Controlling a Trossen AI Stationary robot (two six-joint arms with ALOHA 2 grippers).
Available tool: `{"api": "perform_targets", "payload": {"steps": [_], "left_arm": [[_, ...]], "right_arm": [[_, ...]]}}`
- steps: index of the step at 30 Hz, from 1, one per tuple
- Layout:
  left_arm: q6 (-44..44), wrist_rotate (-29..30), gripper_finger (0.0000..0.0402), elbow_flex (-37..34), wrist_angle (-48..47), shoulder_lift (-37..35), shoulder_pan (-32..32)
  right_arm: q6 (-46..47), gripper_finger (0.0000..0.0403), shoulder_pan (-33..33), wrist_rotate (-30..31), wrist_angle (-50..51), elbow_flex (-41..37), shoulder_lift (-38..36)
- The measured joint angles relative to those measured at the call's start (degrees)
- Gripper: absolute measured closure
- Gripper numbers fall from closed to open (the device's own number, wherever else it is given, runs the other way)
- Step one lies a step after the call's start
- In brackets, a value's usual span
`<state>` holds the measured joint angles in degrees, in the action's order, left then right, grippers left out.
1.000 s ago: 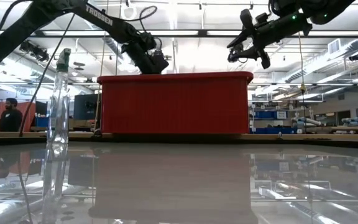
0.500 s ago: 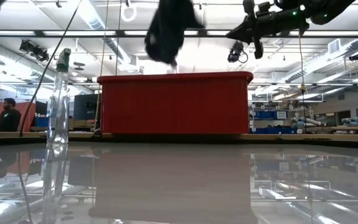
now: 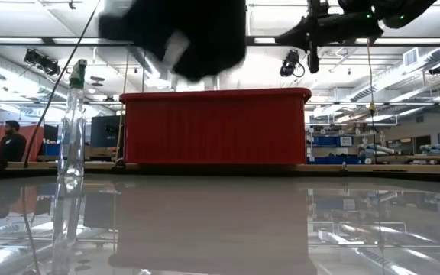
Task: Fold laundry
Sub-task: Fold the dark blue shorts
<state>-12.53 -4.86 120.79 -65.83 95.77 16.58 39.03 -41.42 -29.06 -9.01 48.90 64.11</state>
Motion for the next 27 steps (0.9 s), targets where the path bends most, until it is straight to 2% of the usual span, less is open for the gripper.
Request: {"api": "perform_targets", "payload": {"steps": [2, 7, 10, 14, 18, 21, 23, 27], "left_arm": [[-3.21, 0.54, 0.0401, -7.73, 3.87, 0.04, -2.98], [-17.05, -1.18, 0.0398, -28.86, 27.43, 0.15, -6.79], [-23.95, -3.43, 0.0384, -36.49, 40.84, 0.04, -7.26], [-23.56, -3.16, 0.0346, -41.17, 40.23, -0.14, -7.53], [-22.84, -3.41, 0.0286, -46.83, 39.09, -0.14, -8.24], [-23.47, -5.19, 0.0238, -50.17, 37.22, -0.19, -9.26], [-24.03, -4.59, 0.0214, -52.25, 36.46, -0.29, -9.74], [-23.81, -0.78, 0.0188, -54.68, 37.13, -0.29, -9.22]], "right_arm": [[-2.02, 0.0392, 0.30, 1.80, 6.50, 0.00, -1.06], [-9.56, 0.0392, 1.67, 8.82, 21.54, -0.02, -3.31], [-10.13, 0.0392, 2.85, 9.79, 26.74, -0.04, -4.84], [-8.00, 0.0389, 5.85, 10.57, 33.50, -0.04, -6.34], [-4.08, 0.0375, 11.29, 15.45, 38.71, -0.04, -6.26], [2.48, 0.0368, 16.70, 19.37, 40.32, -0.04, -4.54], [5.78, 0.0367, 20.34, 22.80, 39.88, -0.04, -2.97], [5.97, 0.0369, 24.53, 34.56, 39.78, -0.49, 2.45]]}}
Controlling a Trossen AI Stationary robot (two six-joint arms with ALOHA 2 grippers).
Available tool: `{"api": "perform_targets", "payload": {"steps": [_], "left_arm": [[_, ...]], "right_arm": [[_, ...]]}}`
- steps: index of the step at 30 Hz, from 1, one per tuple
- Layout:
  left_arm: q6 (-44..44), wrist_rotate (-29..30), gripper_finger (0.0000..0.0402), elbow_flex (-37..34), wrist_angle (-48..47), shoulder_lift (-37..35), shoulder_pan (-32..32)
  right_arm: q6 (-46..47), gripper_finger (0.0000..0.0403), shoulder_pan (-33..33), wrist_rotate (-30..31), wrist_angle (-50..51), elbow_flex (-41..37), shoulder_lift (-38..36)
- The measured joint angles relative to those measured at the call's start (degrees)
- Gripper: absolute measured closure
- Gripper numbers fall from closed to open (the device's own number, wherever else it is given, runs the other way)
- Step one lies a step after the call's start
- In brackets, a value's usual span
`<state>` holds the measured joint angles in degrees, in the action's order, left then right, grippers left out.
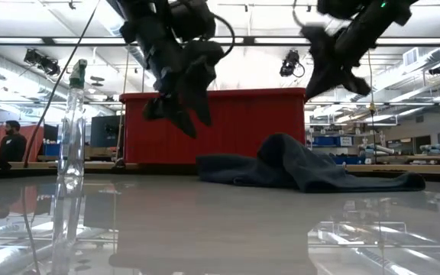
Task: Fold laundry
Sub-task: Fold the dark blue shorts
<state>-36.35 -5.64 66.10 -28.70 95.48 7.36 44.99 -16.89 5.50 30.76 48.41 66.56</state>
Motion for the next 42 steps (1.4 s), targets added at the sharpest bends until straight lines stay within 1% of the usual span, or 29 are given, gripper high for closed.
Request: {"api": "perform_targets", "payload": {"steps": [1, 2, 7, 8, 10, 13, 15, 18, 20, 21, 23, 25, 27, 30, 34, 37, 42], "left_arm": [[0.59, -0.01, 0.0186, -0.50, 1.18, -0.02, 0.45], [1.17, -0.12, 0.0186, -0.95, 2.18, -0.02, 0.94], [3.38, -0.59, 0.0199, -1.51, 5.53, -0.02, 4.47], [3.42, -0.60, 0.0202, -1.55, 5.22, -0.02, 5.31], [4.72, -0.68, 0.0207, -1.59, 4.91, -0.02, 6.94], [6.74, -2.77, 0.0209, -1.59, 4.25, -0.02, 9.27], [6.51, -4.55, 0.0209, -1.62, 3.26, -0.02, 10.28], [5.55, -7.49, 0.0209, -1.62, 3.44, -0.02, 10.98], [4.38, -9.11, 0.0209, -1.62, 4.88, -0.02, 10.97], [3.92, -9.13, 0.0209, -1.62, 6.12, -0.02, 11.00], [3.81, -9.28, 0.0209, -1.62, 9.25, -0.02, 11.51], [3.69, -8.93, 0.0209, -1.60, 12.55, 0.43, 12.80], [2.47, -8.79, 0.0209, -1.55, 14.09, 1.37, 14.92], [2.02, -8.56, 0.0209, -1.57, 14.89, 3.87, 18.43], [3.15, -9.23, 0.0209, -1.59, 18.37, 7.81, 21.85], [5.02, -9.83, 0.0209, -1.59, 22.17, 10.48, 22.63], [4.53, -13.90, 0.0213, -1.59, 28.65, 14.10, 22.79]], "right_arm": [[-0.02, 0.0370, -0.22, 1.78, 0.13, -0.42, 1.62], [-0.02, 0.0371, -0.76, 2.26, 0.23, -0.86, 3.45], [0.45, 0.0380, -1.50, -0.66, -1.30, -3.43, 12.30], [0.41, 0.0383, -1.11, -2.08, -2.08, -3.82, 13.73], [0.38, 0.0389, -0.04, -6.79, -3.11, -4.55, 16.26], [0.27, 0.0392, 3.79, -16.81, -1.29, -5.09, 18.34], [0.51, 0.0390, 7.65, -21.12, 0.83, -5.10, 17.47], [3.05, 0.0379, 12.23, -24.34, 3.93, -5.10, 13.06], [5.14, 0.0372, 13.88, -24.43, 5.97, -5.08, 8.93], [5.93, 0.0368, 14.25, -23.57, 6.82, -5.08, 6.74], [6.37, 0.0363, 13.68, -19.92, 7.93, -5.08, 2.40], [5.74, 0.0356, 11.05, -15.97, 7.79, -5.16, -0.99], [4.20, 0.0346, 7.07, -14.24, 7.37, -5.74, -2.86], [-0.22, 0.0324, 1.64, -13.10, 6.82, -6.10, -3.08], [-6.21, 0.0291, -2.71, -12.74, 4.76, -6.11, -1.24], [-8.79, 0.0267, -5.09, -12.76, 3.12, -6.11, 0.45], [-9.67, 0.0239, -8.32, -13.64, 2.32, -6.11, 3.17]]}}
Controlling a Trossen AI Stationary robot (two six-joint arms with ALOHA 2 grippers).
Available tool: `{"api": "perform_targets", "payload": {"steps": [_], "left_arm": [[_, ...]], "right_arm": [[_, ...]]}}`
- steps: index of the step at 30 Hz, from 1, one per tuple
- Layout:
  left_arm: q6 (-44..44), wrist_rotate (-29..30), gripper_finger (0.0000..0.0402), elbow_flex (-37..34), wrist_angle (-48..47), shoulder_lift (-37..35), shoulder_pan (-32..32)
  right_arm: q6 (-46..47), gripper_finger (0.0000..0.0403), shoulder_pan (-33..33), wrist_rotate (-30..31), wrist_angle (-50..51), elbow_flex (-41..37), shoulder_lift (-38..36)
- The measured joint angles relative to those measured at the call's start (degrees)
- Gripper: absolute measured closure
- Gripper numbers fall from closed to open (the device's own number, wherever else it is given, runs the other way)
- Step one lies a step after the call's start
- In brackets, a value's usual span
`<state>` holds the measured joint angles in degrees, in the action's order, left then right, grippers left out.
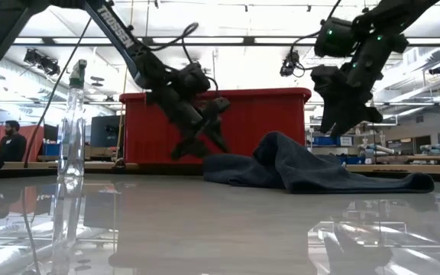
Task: Fold laundry
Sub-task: Fold the dark blue shorts
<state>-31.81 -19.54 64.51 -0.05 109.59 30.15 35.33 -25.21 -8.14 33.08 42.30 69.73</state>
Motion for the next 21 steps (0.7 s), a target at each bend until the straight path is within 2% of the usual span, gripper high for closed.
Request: {"api": "perform_targets", "payload": {"steps": [4, 9, 12, 14, 16, 21], "left_arm": [[-0.32, -0.62, 0.0261, 0.01, -0.53, 2.01, -0.16], [0.69, -8.09, 0.0380, -0.02, -0.62, 2.43, -1.52], [5.22, -14.54, 0.0387, -0.02, -0.88, 0.90, -4.50], [7.89, -16.79, 0.0388, 0.02, -1.06, -0.10, -6.74], [9.10, -16.48, 0.0388, 0.02, -1.38, -0.48, -8.81], [7.23, -10.12, 0.0388, 0.02, -1.63, -0.53, -11.64]], "right_arm": [[-0.53, 0.0235, -1.61, -1.18, -0.01, 0.00, 1.66], [-1.04, 0.0235, -3.28, -4.41, -0.76, -0.37, 3.03], [0.43, 0.0235, -3.80, -9.41, -4.40, -3.28, 3.31], [2.82, 0.0235, -3.89, -14.27, -9.58, -6.04, 3.14], [4.47, 0.0234, -3.87, -16.45, -13.80, -8.34, 2.53], [3.60, 0.0234, -4.97, -14.68, -19.21, -12.04, 2.37]]}}
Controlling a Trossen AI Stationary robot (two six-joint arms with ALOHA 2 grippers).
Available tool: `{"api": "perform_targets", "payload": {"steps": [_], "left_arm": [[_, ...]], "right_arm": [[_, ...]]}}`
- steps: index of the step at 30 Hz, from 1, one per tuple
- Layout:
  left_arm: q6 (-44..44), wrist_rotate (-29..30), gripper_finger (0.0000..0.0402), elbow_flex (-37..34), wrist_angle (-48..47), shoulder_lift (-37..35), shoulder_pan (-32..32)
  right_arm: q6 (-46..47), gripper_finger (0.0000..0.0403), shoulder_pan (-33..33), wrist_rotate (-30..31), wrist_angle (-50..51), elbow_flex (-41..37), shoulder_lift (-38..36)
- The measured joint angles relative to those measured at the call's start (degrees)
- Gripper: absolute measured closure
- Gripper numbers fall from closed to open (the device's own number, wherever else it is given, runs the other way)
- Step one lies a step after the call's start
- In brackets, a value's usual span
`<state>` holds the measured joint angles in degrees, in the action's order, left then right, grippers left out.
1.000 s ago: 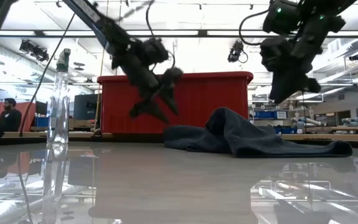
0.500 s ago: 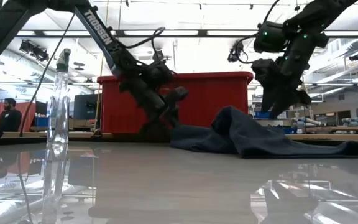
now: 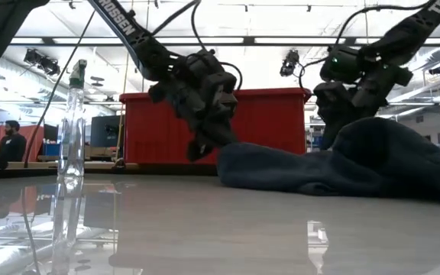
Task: Fold laundry
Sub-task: Fold the dark blue shorts
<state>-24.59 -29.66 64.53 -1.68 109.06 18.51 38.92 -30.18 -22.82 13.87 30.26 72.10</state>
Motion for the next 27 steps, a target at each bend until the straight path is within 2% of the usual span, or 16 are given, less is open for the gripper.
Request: {"api": "perform_targets", "payload": {"steps": [4, 9, 13, 16, 19, 24, 27], "left_arm": [[-1.76, 1.95, 0.0387, 0.00, -0.01, -0.02, -0.01], [-3.28, 3.80, 0.0387, 0.00, -1.02, -0.04, 0.61], [-4.63, 6.22, 0.0386, 0.00, -2.48, -0.04, 0.95], [-4.35, 7.46, 0.0386, 0.00, -3.49, -0.04, 1.11], [-4.36, 7.97, 0.0386, 0.00, -4.57, -0.04, 1.21], [-4.39, 8.51, 0.0386, 0.00, -5.04, -0.04, 1.19], [-4.66, 9.09, 0.0388, 0.00, -5.35, -0.04, 1.20]], "right_arm": [[-2.14, 0.0234, -1.16, -1.91, -5.87, -1.55, 2.52], [-3.43, 0.0225, -1.22, -5.88, -11.33, -1.56, 9.70], [-3.26, 0.0214, -0.33, -11.77, -17.22, -1.55, 15.09], [-3.34, 0.0220, 0.73, -13.49, -20.67, -1.36, 18.52], [-3.92, 0.0258, 1.66, -13.34, -23.92, -0.94, 21.29], [-4.76, 0.0384, 1.73, -12.62, -25.76, -1.13, 21.38], [-3.60, 0.0394, 1.34, -9.31, -24.83, -1.59, 18.10]]}}
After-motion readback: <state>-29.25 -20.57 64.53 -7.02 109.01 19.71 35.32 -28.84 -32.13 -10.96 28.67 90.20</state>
